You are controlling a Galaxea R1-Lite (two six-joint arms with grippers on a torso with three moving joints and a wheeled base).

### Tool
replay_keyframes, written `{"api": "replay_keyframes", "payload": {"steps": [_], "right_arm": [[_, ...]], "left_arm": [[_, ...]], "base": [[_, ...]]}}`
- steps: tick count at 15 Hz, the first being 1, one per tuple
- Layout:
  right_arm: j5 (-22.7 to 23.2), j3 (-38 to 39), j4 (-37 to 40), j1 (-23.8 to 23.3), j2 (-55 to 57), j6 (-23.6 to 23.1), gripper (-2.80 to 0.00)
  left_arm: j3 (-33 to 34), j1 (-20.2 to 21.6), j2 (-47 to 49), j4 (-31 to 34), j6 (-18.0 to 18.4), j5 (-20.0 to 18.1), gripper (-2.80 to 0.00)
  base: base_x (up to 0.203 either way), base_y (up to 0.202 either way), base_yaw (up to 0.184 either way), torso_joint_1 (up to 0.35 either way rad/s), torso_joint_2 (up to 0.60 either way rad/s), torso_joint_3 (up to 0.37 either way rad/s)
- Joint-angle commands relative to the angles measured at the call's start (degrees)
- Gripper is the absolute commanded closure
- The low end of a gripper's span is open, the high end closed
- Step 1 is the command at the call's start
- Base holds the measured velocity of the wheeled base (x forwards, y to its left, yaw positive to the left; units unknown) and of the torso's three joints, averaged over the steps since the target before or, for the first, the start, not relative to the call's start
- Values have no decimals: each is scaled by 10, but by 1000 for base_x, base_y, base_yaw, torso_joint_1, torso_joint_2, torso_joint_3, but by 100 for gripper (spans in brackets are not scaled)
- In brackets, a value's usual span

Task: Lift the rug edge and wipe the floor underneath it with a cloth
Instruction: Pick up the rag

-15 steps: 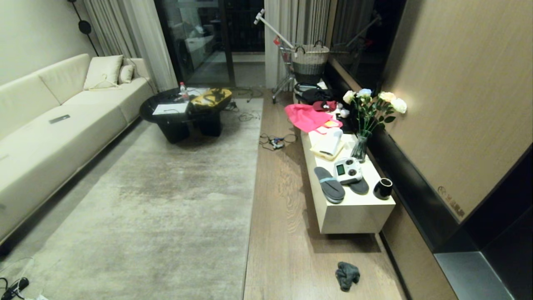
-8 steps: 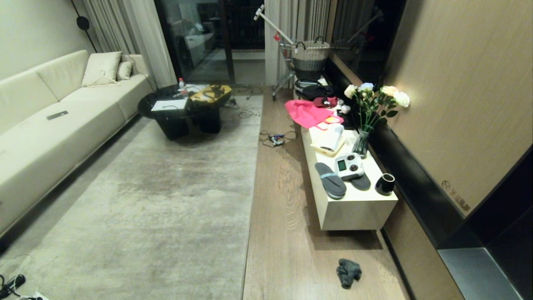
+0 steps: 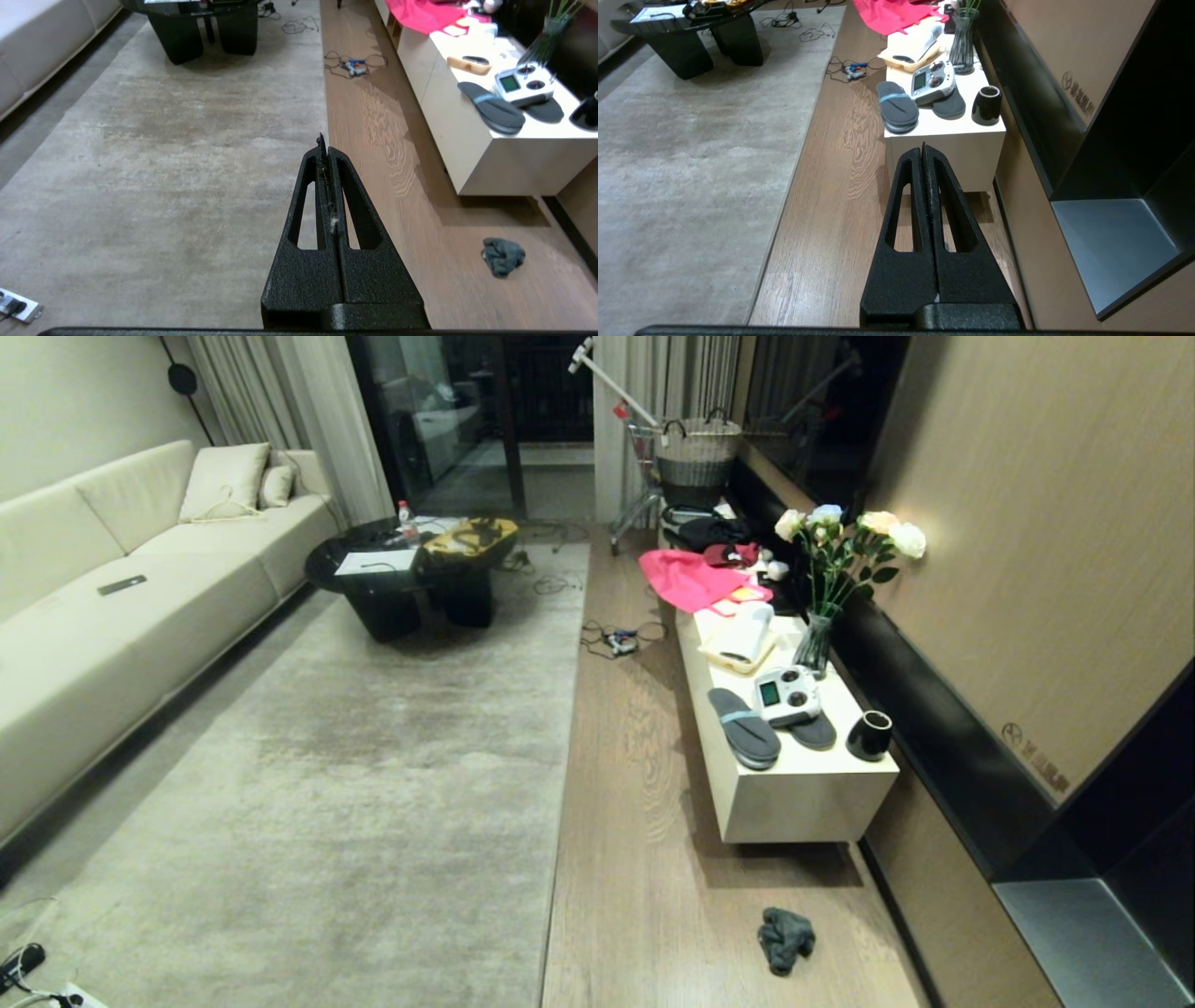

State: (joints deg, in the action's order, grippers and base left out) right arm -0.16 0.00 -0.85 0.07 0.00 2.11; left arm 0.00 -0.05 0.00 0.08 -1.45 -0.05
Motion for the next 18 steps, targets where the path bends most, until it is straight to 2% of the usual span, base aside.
{"api": "replay_keyframes", "payload": {"steps": [1,9,18], "right_arm": [[0,0,0,0,0,0,0],[-1,0,0,0,1,1,0],[-1,0,0,0,1,1,0]], "left_arm": [[0,0,0,0,0,0,0],[0,0,0,0,0,0,0],[0,0,0,0,0,0,0]], "base": [[0,0,0,-183,463,305],[0,0,0,-175,533,355],[0,0,0,-109,490,376]]}}
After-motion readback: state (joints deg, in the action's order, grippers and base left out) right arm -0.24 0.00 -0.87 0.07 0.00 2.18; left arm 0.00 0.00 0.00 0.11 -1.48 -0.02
